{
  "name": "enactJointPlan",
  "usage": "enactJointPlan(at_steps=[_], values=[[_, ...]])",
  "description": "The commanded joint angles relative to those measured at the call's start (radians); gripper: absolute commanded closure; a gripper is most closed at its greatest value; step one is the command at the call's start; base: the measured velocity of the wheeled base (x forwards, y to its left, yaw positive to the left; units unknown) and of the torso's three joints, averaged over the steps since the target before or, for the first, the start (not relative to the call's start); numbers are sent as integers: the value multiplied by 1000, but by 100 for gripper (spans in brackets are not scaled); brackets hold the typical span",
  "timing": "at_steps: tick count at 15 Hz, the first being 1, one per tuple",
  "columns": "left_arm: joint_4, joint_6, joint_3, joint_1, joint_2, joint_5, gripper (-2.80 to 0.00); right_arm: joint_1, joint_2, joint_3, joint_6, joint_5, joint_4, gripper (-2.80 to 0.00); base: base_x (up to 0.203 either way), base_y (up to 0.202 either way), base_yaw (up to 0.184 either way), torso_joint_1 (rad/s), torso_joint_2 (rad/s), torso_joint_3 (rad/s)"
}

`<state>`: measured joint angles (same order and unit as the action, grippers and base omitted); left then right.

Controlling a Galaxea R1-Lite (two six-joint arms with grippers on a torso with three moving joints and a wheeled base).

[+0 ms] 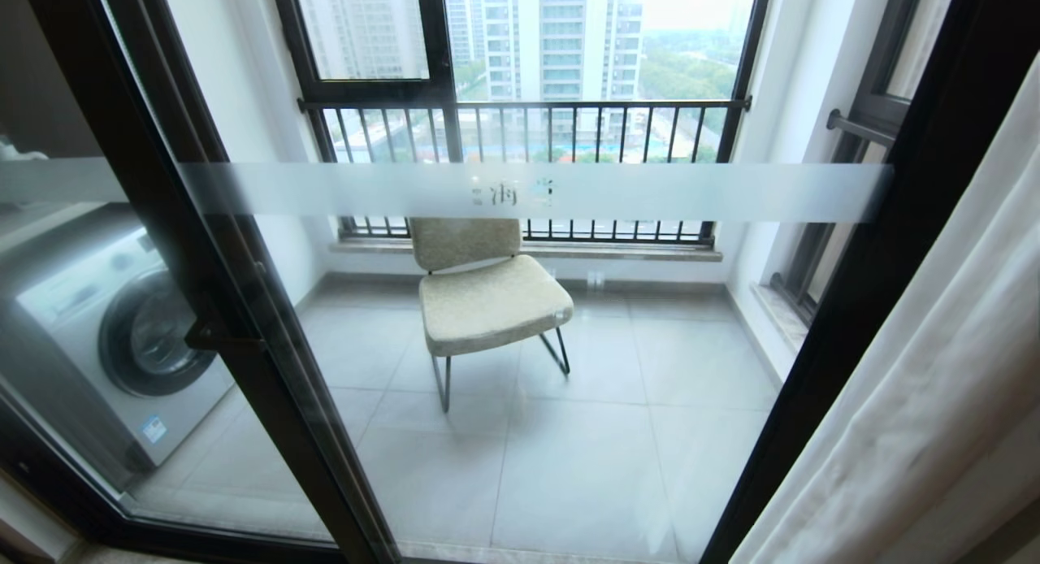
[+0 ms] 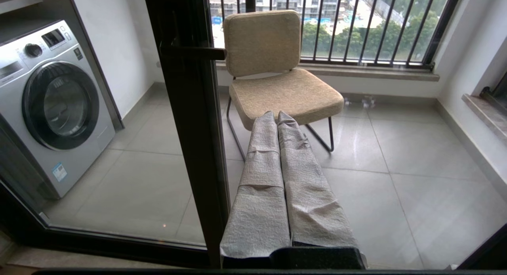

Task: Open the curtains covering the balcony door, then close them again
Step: Close the inner curtains on both sides

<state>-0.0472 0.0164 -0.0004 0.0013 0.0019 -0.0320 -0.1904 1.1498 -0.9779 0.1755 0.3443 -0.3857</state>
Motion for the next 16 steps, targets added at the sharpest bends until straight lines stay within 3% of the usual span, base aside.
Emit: enactJointPlan(at_steps=[1,16], values=[[0,0,0,0,0,0,0,-1,12,1,1,2,1,0,0,0,0,0,0,0],[0,-1,0,0,0,0,0,-1,24,9,-4,1,-2,0,0,0,0,0,0,0]])
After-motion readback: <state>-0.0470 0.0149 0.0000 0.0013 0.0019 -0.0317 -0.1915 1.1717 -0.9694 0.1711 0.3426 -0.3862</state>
